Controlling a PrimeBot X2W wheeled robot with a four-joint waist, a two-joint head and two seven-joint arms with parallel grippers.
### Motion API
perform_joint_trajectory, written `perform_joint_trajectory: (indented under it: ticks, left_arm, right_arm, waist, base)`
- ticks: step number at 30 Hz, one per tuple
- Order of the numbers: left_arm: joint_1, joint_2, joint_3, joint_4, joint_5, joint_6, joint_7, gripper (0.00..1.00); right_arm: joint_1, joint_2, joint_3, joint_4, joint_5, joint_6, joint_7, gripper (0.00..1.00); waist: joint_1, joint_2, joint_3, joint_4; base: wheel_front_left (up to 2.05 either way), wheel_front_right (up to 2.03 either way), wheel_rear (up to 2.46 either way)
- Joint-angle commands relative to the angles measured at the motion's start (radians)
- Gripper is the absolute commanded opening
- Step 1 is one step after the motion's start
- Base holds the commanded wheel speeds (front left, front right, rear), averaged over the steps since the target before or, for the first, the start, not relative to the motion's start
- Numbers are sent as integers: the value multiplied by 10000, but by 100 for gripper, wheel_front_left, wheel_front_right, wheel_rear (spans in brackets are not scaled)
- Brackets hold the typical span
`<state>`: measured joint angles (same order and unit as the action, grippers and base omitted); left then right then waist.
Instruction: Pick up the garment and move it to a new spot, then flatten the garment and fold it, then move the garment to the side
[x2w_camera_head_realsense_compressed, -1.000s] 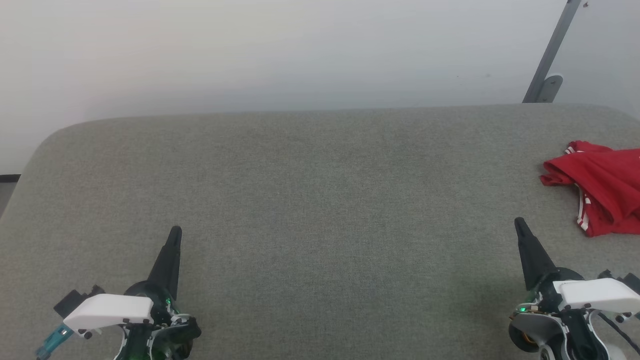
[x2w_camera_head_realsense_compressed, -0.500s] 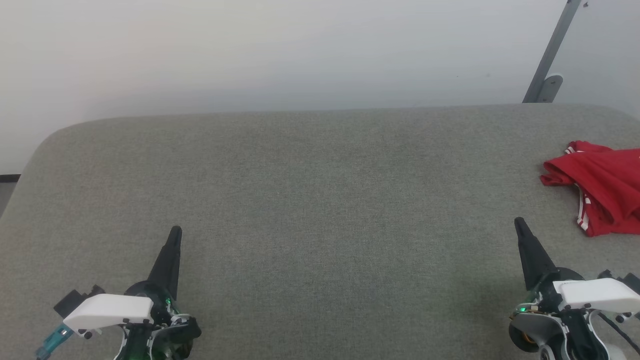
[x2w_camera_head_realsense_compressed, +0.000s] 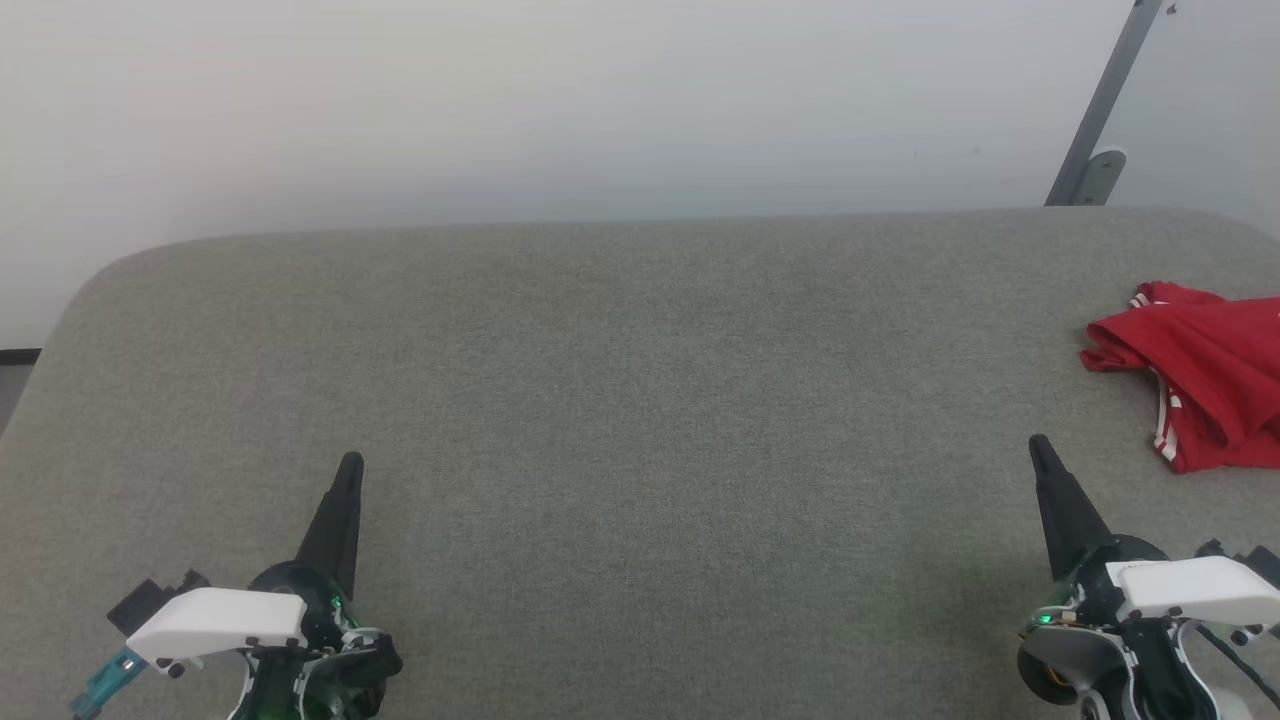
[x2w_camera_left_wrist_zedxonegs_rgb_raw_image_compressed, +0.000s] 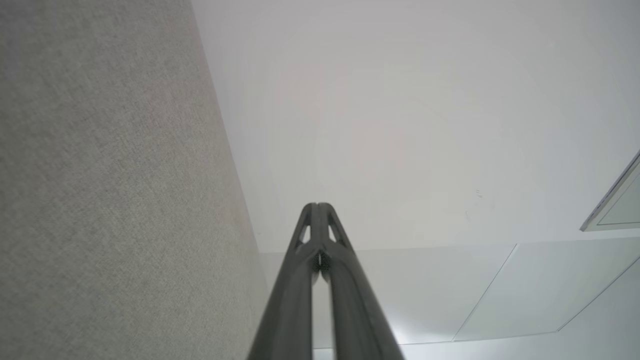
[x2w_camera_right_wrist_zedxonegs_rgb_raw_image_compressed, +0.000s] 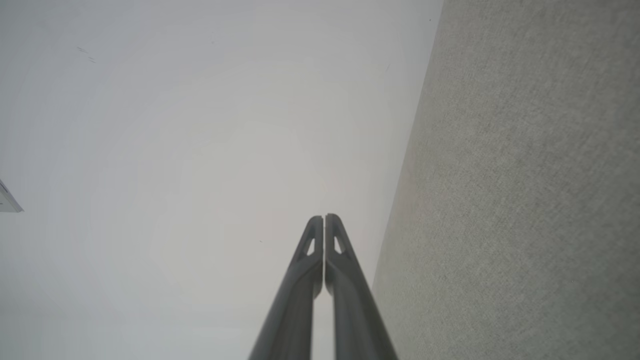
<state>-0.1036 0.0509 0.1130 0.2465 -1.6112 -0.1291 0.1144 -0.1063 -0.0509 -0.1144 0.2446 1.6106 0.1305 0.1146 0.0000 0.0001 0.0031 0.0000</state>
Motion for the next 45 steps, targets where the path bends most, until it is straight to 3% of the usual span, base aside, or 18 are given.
perform_joint_trajectory:
  ticks: [1, 45]
  left_arm:
    - [-113, -26, 1, -31, -34, -29, 29, 0]
    - [-113, -26, -1, -30, -35, -29, 28, 0]
  right_arm:
    - [-44, 35, -10, -15, 44, 4, 22, 0]
    - [-44, 34, -8, -15, 45, 4, 22, 0]
  waist:
    - [0, -1, 0, 0]
    - [0, -1, 0, 0]
  base:
    - [0, 0, 0]
    - [0, 0, 0]
